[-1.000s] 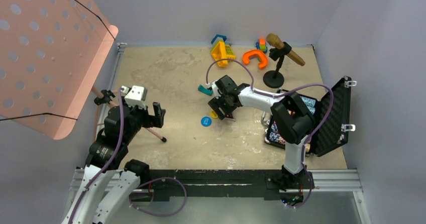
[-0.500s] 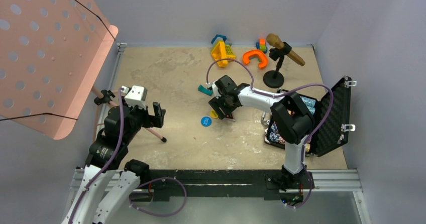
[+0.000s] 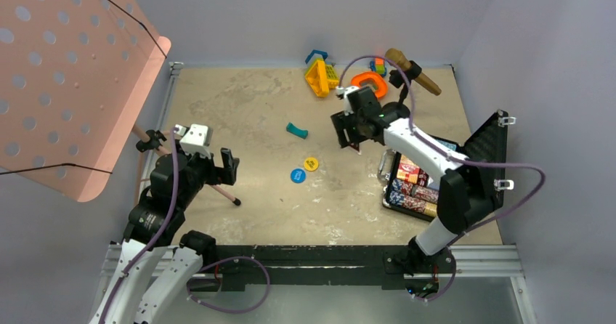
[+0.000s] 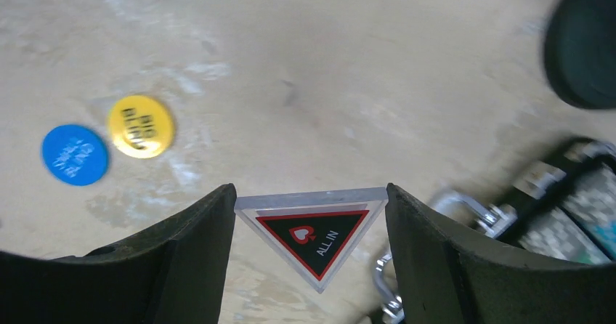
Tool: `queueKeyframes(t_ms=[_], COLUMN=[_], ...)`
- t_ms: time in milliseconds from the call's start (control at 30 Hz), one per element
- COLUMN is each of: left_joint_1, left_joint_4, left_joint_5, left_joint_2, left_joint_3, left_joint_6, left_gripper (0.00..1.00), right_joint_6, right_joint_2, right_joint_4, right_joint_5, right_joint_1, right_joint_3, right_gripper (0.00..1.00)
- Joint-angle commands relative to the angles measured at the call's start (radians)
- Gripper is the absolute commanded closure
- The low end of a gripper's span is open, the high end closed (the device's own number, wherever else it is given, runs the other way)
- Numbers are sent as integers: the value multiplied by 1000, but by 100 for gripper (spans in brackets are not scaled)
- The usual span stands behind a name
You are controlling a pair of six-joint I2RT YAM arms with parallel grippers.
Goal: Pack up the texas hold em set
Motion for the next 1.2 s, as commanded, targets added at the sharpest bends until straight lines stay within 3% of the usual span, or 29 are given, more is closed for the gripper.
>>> queueKeyframes(t_ms=[0,233,367,533,700,1167], left_joint_1=[-1,0,-1,-1,-1,-1], left_joint_4=[30,37,42,46,46,50], left_joint_5=[8,41,66,74,92,126], left_joint_2=[-12,-18,-19,-29,-36,-43], left_joint_3=[3,1,1,1,4,3], left_joint_6=[-1,-6,-10,-12,-12,-18], left_gripper=[1,1,1,1,1,1], right_joint_6=[32,8,59,78,84,119], right_joint_2=[-130,-267,-261,-233,-194,-173], right_joint_4=[-75,-86,-87,-82,-112,-150], right_joint_5=[89,103,64,64,164,223], right_joint_1=[-140,-433,-620,-739,-775,-776], right_joint_3=[-62,-200,-201,-202,-192,-231], right_gripper=[50,50,51,51,52,52])
